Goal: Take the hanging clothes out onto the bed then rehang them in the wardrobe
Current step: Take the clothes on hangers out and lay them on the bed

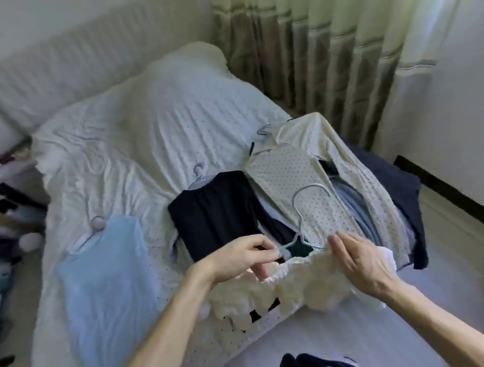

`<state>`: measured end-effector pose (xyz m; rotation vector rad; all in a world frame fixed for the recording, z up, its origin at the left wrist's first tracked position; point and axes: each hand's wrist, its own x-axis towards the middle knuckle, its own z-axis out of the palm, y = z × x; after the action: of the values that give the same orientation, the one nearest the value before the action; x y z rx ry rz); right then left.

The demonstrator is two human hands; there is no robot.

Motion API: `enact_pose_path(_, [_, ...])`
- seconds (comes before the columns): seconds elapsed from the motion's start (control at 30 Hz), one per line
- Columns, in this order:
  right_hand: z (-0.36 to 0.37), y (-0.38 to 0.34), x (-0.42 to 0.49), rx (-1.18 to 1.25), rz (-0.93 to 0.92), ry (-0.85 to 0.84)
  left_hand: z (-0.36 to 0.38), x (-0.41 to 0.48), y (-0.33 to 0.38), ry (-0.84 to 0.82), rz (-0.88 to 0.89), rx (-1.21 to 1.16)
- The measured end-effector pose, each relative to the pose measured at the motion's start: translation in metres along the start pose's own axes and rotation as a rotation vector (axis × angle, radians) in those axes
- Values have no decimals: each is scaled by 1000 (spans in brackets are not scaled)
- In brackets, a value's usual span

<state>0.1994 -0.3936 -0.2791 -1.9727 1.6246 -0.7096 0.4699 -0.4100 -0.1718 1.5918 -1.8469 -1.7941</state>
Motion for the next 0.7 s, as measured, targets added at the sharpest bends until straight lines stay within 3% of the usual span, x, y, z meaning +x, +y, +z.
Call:
enact_pose_path(0.3, [33,-55,32,-34,-281,-132,14,-40,-38,535,-30,54])
enact_pose_path(0.53, [45,-63,54,-74,-409,-207,16,-89,-58,609,-114,7])
enact_pose_path(0.7, [68,-96,61,-34,-465,-354,15,-123,-76,700,-167,-40])
